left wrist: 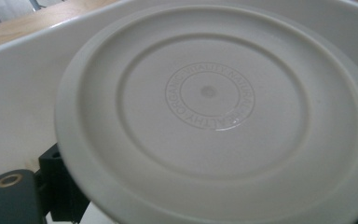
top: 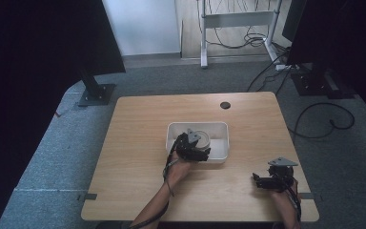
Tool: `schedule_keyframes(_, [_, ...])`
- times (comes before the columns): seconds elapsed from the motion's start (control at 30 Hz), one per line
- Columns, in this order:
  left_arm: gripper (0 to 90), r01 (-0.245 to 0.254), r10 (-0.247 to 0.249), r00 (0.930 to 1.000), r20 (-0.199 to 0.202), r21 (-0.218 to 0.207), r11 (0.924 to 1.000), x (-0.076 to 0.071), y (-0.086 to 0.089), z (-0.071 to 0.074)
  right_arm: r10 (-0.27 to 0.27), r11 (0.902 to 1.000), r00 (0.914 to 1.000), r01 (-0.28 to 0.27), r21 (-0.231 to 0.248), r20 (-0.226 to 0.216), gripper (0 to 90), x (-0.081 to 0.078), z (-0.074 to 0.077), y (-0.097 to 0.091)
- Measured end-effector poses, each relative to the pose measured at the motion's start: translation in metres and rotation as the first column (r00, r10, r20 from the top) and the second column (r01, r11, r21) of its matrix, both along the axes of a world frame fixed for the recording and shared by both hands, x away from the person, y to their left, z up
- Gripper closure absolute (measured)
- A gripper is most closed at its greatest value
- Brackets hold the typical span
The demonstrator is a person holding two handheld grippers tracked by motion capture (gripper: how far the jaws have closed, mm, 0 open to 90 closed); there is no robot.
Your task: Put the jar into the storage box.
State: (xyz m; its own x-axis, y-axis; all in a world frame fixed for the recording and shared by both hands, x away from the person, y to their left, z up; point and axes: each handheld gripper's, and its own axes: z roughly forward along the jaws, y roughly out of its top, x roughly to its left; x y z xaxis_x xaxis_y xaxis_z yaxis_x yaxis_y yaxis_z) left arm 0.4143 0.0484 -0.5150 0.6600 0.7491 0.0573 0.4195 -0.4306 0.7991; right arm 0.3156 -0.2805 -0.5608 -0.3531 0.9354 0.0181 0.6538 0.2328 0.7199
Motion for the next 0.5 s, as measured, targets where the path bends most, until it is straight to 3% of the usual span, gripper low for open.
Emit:
schedule_keyframes(0.4, [10.4,-0.027,0.027,0.9995,-0.016,0.021,0.9994,0.002,-0.004,-0.011,0.0,1.0,1.0,0.0,0.0,0.0,3.1,0.0,0.0,0.0])
schedule_keyframes(0.5, [10.5,-0.037,0.037,0.999,-0.025,0.009,0.9993,0.003,-0.003,-0.013,0.0,1.0,1.0,0.0,0.0,0.0,3.1,0.0,0.0,0.0])
